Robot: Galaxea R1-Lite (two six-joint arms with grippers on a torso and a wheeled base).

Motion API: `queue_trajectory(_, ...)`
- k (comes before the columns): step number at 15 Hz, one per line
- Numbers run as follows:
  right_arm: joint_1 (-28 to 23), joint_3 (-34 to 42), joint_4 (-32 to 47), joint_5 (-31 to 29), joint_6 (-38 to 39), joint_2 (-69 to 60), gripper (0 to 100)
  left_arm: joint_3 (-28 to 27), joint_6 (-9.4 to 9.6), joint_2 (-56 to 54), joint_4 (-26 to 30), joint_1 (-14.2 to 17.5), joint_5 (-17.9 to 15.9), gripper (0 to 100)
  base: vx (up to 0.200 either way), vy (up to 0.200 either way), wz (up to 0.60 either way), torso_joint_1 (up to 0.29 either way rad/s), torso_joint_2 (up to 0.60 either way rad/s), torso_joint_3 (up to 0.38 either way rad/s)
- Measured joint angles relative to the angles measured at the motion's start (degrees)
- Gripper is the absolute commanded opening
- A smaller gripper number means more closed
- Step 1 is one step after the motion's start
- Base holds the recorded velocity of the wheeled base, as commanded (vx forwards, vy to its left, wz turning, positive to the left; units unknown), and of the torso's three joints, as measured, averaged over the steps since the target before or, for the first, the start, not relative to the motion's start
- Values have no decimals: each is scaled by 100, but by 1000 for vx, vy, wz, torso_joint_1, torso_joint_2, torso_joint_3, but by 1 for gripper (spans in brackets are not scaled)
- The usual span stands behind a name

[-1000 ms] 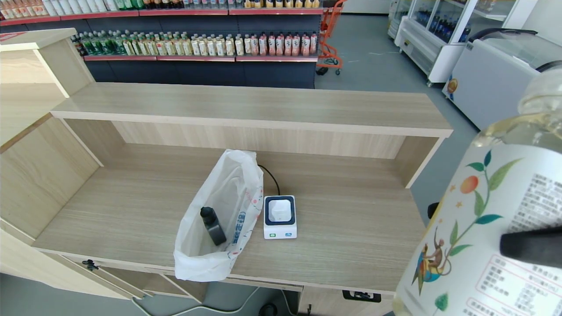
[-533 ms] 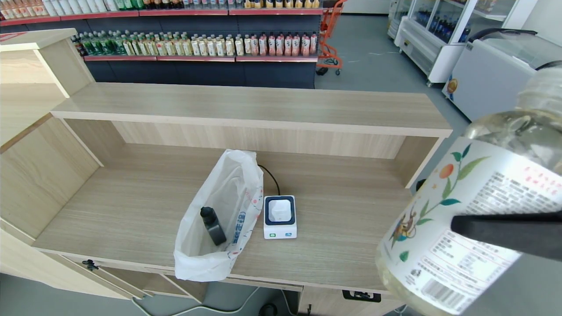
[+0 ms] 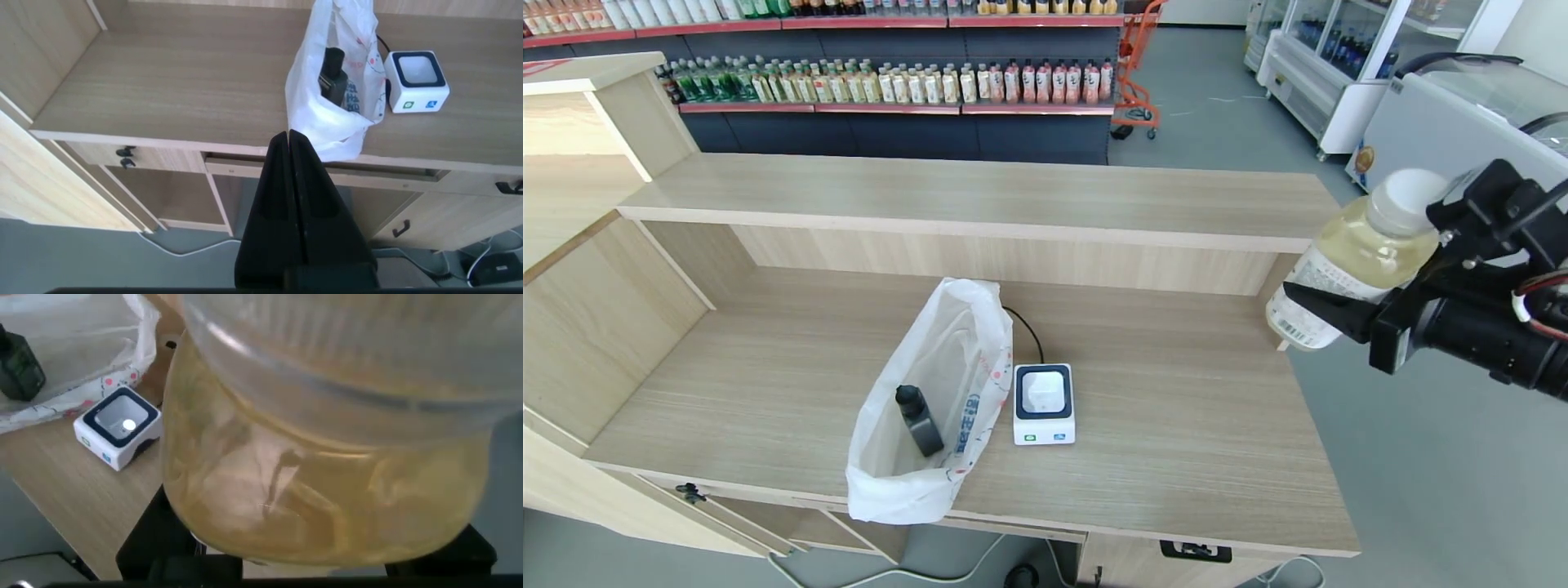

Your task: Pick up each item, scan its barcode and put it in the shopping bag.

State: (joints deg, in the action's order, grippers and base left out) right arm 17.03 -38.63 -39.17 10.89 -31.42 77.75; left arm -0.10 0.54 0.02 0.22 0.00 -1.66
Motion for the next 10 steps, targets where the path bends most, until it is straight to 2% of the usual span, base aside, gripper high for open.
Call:
queue_trajectory(2,-17,346,-798,-44,-591,268,0,0,4,0,0,0,0,0,0,0,0,0,0,0)
queue_trajectory(4,-17,697,-1442,-49,-870,483,0,0,6,0,0,0,0,0,0,0,0,0,0,0)
queue_trajectory(7,-9,1078,-1827,-24,-1013,717,0,0,72,0,-4,0,-9,0,0,0,0,0,0,0)
queue_trajectory(8,0,1102,-1872,46,-1101,783,0,0,116,0,-6,0,-12,0,0,200,0,2,2,-2)
queue_trajectory(10,27,1102,-2003,213,-1193,924,0,0,44,0,0,0,-11,0,0,200,0,-5,2,0)
